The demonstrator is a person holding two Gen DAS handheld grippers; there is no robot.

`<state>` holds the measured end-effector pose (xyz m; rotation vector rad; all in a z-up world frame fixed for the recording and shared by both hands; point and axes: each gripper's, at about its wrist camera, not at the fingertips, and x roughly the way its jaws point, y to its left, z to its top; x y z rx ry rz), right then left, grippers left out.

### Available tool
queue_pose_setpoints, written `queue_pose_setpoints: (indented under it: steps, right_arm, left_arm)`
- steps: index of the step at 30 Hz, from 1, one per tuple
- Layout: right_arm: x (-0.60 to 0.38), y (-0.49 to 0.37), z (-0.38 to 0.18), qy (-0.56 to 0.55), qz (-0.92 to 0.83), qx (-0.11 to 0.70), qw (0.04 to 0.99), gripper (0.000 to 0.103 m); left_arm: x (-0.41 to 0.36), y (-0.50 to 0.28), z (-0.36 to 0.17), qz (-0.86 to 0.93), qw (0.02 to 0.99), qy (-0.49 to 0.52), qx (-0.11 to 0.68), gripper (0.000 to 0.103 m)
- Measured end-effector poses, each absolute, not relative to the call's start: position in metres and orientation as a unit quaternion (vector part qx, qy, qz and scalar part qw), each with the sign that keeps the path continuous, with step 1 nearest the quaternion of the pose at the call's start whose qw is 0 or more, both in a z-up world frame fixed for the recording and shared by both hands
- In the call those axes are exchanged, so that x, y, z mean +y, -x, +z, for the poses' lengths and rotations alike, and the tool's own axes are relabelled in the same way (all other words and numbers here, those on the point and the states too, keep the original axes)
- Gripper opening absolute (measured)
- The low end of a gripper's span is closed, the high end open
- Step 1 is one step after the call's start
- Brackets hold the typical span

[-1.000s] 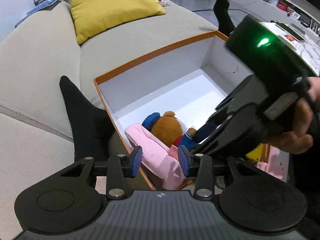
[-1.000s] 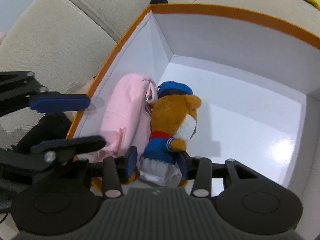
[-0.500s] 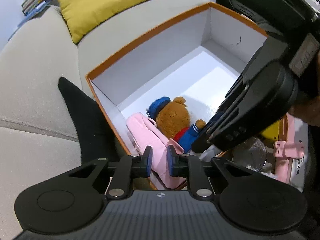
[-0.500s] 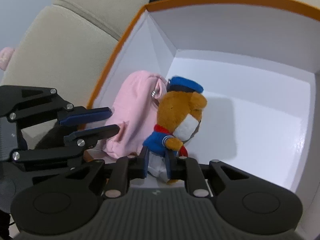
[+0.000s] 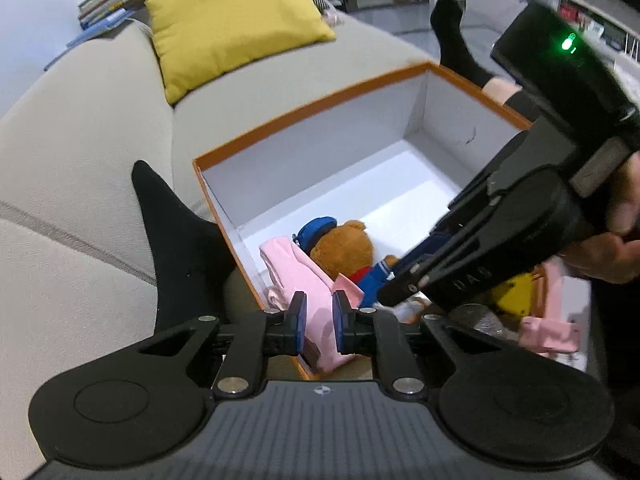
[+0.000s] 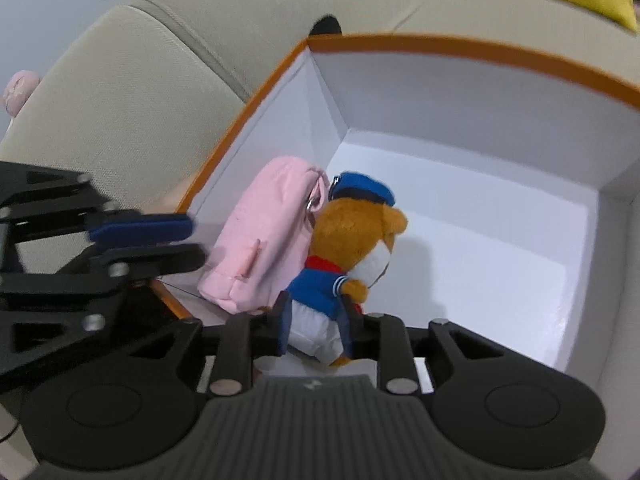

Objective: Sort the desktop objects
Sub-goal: 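Open both grippers and move them back to the pile of items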

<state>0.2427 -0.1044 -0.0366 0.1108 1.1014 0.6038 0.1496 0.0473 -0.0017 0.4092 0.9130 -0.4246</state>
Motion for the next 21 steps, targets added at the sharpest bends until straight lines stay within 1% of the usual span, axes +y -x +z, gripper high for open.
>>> queue_pose_setpoints:
  steps: [2,5,8,9,10,11,12,13,14,17,21]
  right_arm:
    - [-0.109,-0.236,-0.029,-0.053,0.280,0.507,0.813,0.035]
    - [-0.117,-0.228,-0.023,-0.058,0.282,0.487,0.825,0.035]
    - [-0.123,-0.203,-0.011,-0.050,0.285,0.448,0.846,0.036]
    - [-0.124,-0.192,-0.006,-0.040,0.279,0.432,0.857,0.038]
    - [-0.127,-0.182,-0.001,-0.035,0.283,0.425,0.859,0.039]
    - [-0.126,-0.175,-0.001,-0.036,0.294,0.422,0.857,0.042]
    - [-0.127,-0.163,0.002,-0.032,0.293,0.405,0.866,0.048]
    - [-0.127,-0.150,0.004,-0.022,0.298,0.390,0.871,0.048]
    - [-0.125,-0.142,0.004,-0.011,0.310,0.389,0.867,0.047]
    - [-0.118,-0.118,-0.003,0.009,0.327,0.394,0.859,0.047]
    - [-0.103,-0.095,-0.028,0.054,0.350,0.426,0.832,0.047]
  left_arm:
    - [0.051,-0.137,0.005,-0.208,0.860,-0.189,0.427,0.016]
    - [0.053,-0.114,0.013,-0.218,0.860,-0.192,0.420,0.017]
    - [0.054,-0.090,0.013,-0.224,0.854,-0.205,0.423,0.023]
    - [0.054,-0.083,0.010,-0.225,0.851,-0.210,0.426,0.027]
    - [0.054,-0.076,0.007,-0.226,0.846,-0.217,0.431,0.029]
    - [0.054,-0.070,0.002,-0.227,0.839,-0.227,0.438,0.029]
    - [0.054,-0.063,-0.002,-0.227,0.833,-0.236,0.445,0.029]
    - [0.053,-0.056,-0.007,-0.228,0.827,-0.246,0.452,0.030]
    - [0.053,-0.049,-0.012,-0.228,0.821,-0.254,0.458,0.030]
    - [0.051,-0.030,-0.025,-0.234,0.805,-0.277,0.469,0.034]
    - [0.043,-0.008,-0.043,-0.243,0.793,-0.320,0.458,0.052]
